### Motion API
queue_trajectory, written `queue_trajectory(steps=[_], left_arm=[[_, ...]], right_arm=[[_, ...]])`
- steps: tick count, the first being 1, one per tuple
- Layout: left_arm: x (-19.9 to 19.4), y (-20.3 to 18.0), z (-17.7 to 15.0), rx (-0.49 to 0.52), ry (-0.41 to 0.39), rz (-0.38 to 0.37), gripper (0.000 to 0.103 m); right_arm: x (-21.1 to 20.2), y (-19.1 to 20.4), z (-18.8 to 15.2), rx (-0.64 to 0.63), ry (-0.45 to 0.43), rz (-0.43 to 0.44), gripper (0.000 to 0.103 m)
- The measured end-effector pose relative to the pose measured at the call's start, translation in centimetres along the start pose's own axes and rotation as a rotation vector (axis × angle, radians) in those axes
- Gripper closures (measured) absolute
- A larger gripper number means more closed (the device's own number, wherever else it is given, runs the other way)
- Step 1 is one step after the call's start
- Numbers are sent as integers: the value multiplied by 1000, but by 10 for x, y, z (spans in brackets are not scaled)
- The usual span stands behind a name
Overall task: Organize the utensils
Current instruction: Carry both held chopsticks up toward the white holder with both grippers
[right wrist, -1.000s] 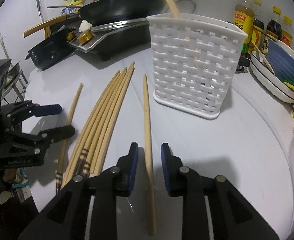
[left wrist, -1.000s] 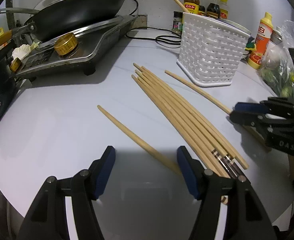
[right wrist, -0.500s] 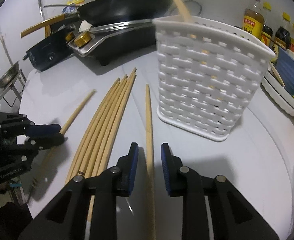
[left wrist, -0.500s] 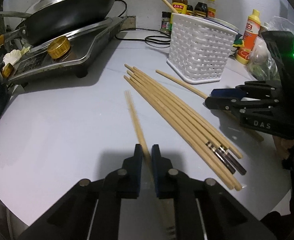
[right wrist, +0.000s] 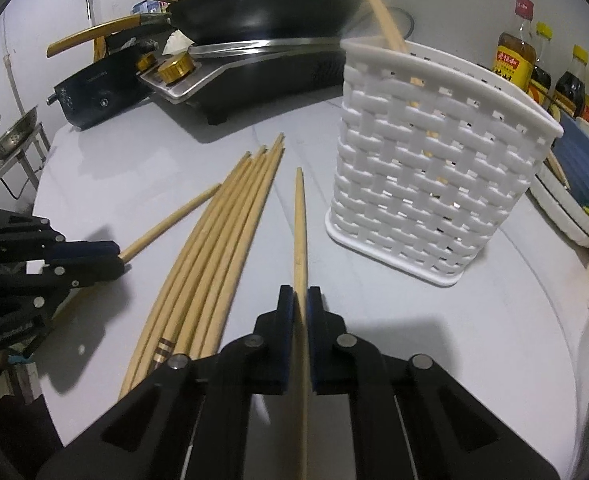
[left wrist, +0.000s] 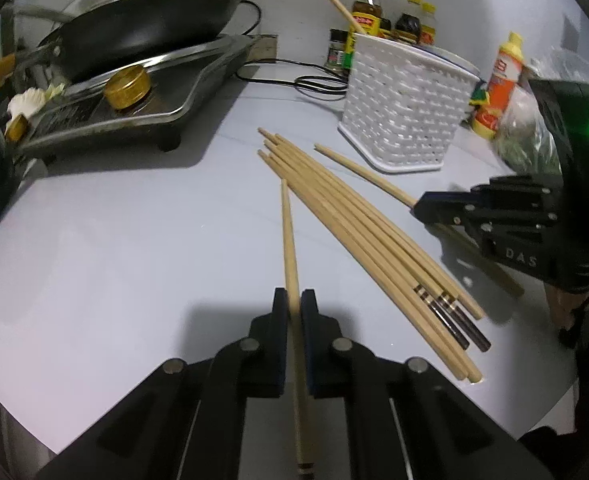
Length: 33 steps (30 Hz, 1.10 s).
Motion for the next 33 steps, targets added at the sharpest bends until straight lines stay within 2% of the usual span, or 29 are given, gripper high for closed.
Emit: queue_trajectory(steps=[10,19,33], left_arm=[[-26,14,9,-61,-74,-22,97],[-58,16,34,-100,-167,-72,97],[-90,8,79,-78,-286,-80,97]], right_arm=[[-34,-1,13,35,-75,104,97],[-83,-14,36,70,-183,189,97],[-136,-46,90,43,-331,176,97]])
Point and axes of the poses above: each gripper's, at about its wrist camera, not at the fingertips, and x roughly the way its jaws point, y to its left, z to its top, the point moved 4 cm from there along x, roughly the way its jaws point, and after that the axes turned 4 degrees about y, right-handed, at the moved point
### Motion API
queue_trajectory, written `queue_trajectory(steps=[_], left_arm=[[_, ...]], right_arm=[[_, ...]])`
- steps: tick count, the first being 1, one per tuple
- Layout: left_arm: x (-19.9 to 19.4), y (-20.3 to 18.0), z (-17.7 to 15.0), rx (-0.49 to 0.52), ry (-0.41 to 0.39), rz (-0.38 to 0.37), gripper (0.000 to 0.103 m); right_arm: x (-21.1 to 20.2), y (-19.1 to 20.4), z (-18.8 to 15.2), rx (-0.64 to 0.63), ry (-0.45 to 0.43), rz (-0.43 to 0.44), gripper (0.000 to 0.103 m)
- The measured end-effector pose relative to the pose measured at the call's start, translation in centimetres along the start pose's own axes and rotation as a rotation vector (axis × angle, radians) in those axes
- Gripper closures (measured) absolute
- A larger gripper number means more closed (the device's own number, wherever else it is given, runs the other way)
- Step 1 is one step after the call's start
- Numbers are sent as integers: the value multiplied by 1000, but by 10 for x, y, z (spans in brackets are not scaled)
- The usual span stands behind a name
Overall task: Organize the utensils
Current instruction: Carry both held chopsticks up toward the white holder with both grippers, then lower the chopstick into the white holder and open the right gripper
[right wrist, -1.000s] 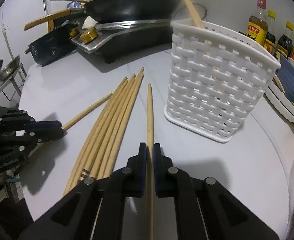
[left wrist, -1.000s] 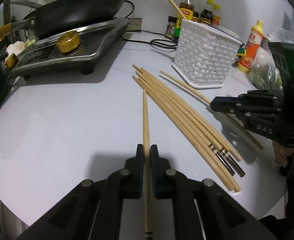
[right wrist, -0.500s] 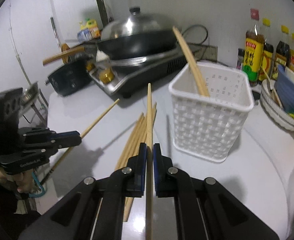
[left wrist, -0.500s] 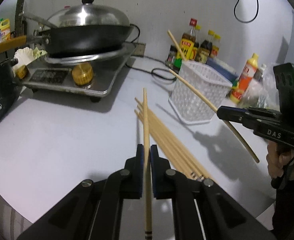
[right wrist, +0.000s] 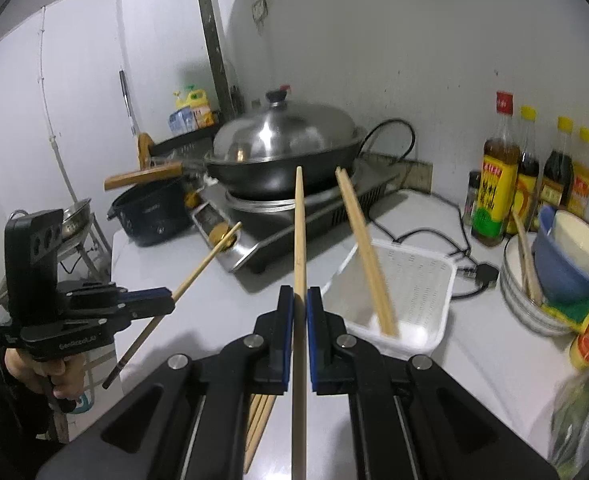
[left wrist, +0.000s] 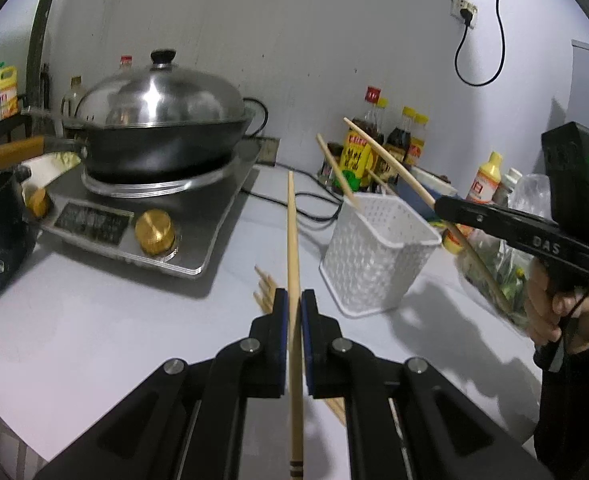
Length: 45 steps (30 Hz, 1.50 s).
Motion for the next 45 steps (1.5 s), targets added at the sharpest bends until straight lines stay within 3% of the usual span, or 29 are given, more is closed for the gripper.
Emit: queue_trajectory(steps=[7,17,26,32,45], left_arm=[[-1,0,22,7,-48,-12,97],[6,19,28,-14,-59,-10,97],[10,43,33,-23,-83,2,97],[13,54,32,-53,-81,-4,97],[9,33,35,-20,-95,12,97]], right_arm=[[9,-24,33,10,-35,3,97],[47,-38,63,8,-24,18,97],[91,-37,73,-102,-7,-207,97],[105,-31,60,-200,0,-263,97],[100,-27,14,-217,74,-218,97]])
Point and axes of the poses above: each gripper's, at about its wrist camera, not at the fingertips, and x roughly the way its jaws point, y to its left, z to its top, the point moved 4 cm from there along x, roughly the way its jaws point, and after that the axes turned 4 degrees about y, right-handed, at the moved point
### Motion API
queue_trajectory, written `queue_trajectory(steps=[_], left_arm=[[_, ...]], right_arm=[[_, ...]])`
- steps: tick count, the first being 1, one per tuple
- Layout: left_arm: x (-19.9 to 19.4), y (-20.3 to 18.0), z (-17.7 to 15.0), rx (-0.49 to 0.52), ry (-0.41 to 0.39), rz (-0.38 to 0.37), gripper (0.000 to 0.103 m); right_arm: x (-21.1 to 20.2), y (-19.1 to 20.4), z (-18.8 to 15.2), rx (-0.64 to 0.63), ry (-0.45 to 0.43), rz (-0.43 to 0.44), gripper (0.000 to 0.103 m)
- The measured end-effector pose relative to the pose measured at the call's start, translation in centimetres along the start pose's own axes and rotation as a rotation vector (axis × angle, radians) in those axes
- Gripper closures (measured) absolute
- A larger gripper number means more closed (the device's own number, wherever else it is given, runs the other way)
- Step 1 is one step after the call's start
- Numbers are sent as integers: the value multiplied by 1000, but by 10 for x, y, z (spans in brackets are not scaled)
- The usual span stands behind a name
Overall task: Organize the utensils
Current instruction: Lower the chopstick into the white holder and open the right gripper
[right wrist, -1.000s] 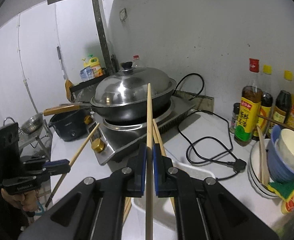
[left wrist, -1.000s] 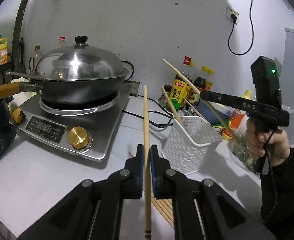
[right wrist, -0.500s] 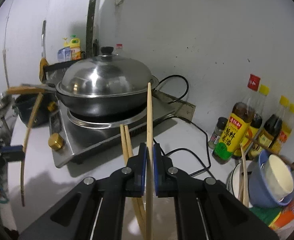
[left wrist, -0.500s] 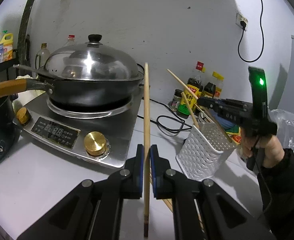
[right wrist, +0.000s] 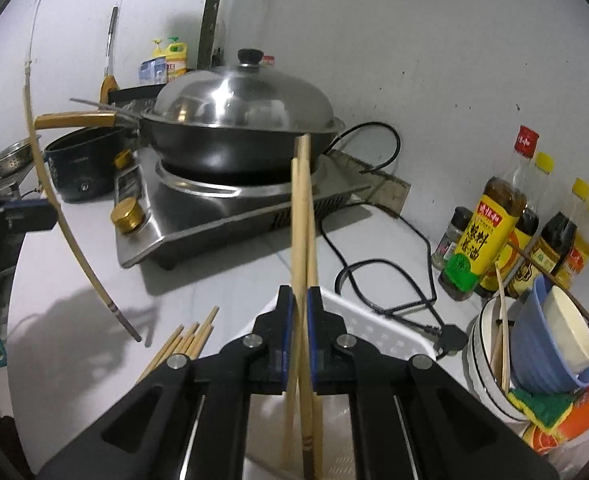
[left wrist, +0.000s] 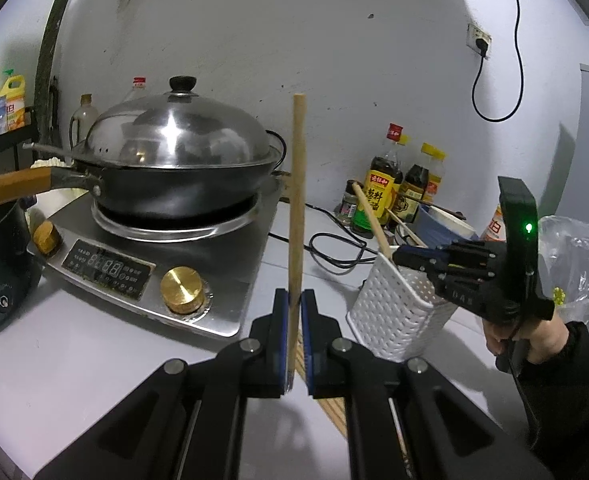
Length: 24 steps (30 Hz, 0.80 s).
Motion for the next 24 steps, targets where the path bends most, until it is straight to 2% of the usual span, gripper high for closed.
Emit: queue_trajectory(steps=[2,4,9,17,19,24], left_arm=[[-1,-6,2,1,-9,-3,98],[-3,-11,5,4,-15,-3,98],[-9,-29,18,27,-41,-17,98],[-22,-74,61,94,-140,-52,98],[-25,-85,72,107,-162,-65,98],[-34,-115,98,152,-229,-89,98]], right_arm=[[-4,-3,-4,11,3,0,96],[-13,-8,-8,39,-7,12,86],[-37,-20,-14,81,-45,22,73],[-71,-41,-30,150,-81,-13,55],[-76,-47,-35,167,-84,-32,47],[-86,-60,-47,201,-89,-45,47]])
Point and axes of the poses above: each gripper's, at about its wrist camera, not at the fingertips, and x roughly the way its jaws point, y to its left, z to its top, the point moved 4 cm from there along x, roughly the way its jaws point, and after that the axes turned 4 degrees about y, right-handed, at the moved point
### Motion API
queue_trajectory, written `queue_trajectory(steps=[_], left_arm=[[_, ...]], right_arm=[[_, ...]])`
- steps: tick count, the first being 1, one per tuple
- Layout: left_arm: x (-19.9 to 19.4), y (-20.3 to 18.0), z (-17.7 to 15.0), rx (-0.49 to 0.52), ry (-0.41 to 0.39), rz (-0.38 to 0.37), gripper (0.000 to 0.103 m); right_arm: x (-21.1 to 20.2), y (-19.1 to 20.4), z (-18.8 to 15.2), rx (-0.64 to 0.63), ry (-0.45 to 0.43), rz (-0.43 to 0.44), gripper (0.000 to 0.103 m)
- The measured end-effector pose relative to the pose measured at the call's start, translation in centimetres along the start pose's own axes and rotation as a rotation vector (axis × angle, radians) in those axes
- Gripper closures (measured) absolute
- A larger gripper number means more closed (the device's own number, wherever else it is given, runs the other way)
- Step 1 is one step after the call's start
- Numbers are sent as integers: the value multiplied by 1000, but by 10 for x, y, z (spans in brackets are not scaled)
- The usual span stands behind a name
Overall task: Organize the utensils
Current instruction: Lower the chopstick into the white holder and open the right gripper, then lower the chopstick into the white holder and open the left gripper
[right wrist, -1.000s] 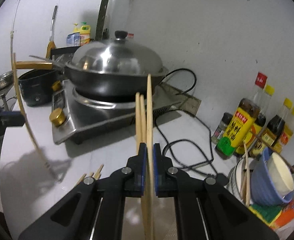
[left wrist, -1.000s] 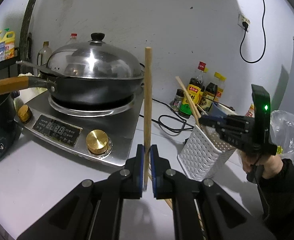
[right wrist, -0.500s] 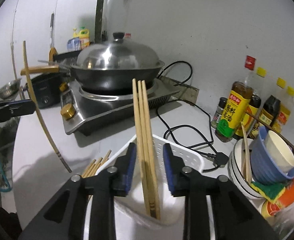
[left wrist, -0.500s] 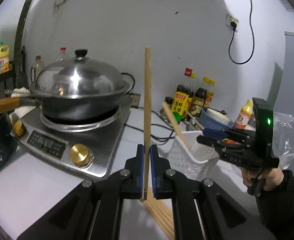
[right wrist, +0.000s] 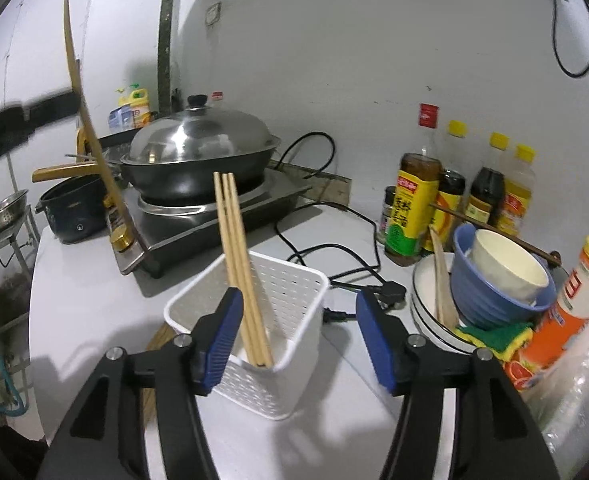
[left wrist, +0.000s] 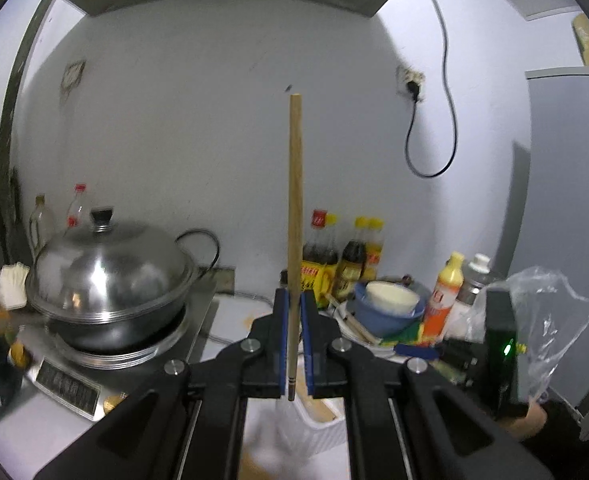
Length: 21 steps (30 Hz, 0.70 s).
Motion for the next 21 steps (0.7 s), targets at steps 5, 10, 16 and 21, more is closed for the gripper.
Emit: queue_trajectory(steps=[5,10,16,21], left_arm=[[14,-22,14,14,-4,-45,98],[50,-33,0,-20,65,-103,98],[107,-22,-40,-154,240,-184,98],[130,-13,-68,-187,332,-165,98]], right_arm=[[-7,-13,-6,40,-11,-5,46],[-10,-23,-11,58,-9,-12,46],[-7,-32,-17,79,-9,-27,46],[-2,-38,-19,94,-9,-29,46]])
Point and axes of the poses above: each gripper's, at about its wrist camera, not at the fingertips, and x roughly the way its jaws point, y to its left, z to its top, the point moved 4 cm from there along x, roughly the way its jaws point, and after that the axes turned 4 degrees about y, right-handed, at the moved point
